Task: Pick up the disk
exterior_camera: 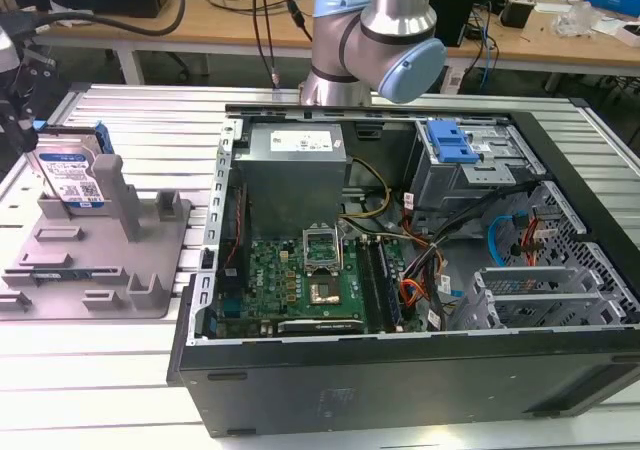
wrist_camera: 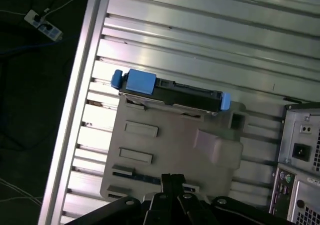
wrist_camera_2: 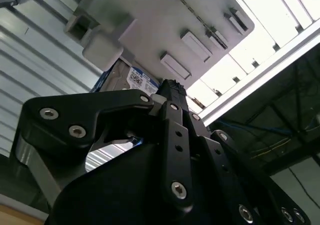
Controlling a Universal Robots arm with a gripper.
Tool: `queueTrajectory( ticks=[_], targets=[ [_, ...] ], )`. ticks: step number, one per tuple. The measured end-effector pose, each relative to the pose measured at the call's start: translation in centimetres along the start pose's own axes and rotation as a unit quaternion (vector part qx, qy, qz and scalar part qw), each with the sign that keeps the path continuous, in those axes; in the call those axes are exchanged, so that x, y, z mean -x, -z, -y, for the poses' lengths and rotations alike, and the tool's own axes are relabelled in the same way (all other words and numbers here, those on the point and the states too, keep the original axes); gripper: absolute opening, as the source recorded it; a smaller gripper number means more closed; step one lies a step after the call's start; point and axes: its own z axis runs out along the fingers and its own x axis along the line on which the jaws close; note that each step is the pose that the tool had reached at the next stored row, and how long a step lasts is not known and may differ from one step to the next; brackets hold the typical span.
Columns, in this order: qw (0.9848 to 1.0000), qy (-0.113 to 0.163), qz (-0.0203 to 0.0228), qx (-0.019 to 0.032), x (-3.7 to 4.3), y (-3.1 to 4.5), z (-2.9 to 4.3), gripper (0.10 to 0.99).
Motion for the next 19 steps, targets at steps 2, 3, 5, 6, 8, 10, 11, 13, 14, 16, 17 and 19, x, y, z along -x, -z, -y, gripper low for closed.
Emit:
queueTrajectory(
  ticks=[2,3,5,6,8,10,11,13,14,16,17,19],
  targets=[
    [0.9997,0.026,-0.001,0.0,0.0,-0.01,0.0,0.106],
    [0.9994,0.034,-0.0013,0.0,0.0,-0.01,0.0,0.106],
    [0.9986,0.053,-0.002,0.0,0.0,-0.01,0.0,0.106],
    [0.9978,0.066,-0.0025,0.0,0.0,-0.01,0.0,0.106],
    [0.9961,0.088,-0.0033,0.0,0.0,-0.02,0.0,0.106],
    [0.9931,0.118,-0.0045,-0.0001,0.0,-0.02,0.0,0.106],
    [0.9912,0.132,-0.0051,-0.0001,0.0,-0.02,0.0,0.106],
    [0.9888,0.149,-0.0057,-0.0001,0.0,-0.03,0.0,0.106],
    [0.9866,0.163,-0.0062,-0.0001,0.0,-0.03,0.0,0.106],
    [0.9785,0.206,-0.0079,-0.0001,0.0,-0.03,0.0,0.106],
    [0.9732,0.23,-0.0088,-0.0001,0.0,-0.03,0.0,0.106],
    [0.967,0.255,-0.0097,-0.0001,0.0,-0.04,0.01,0.169]
  ],
)
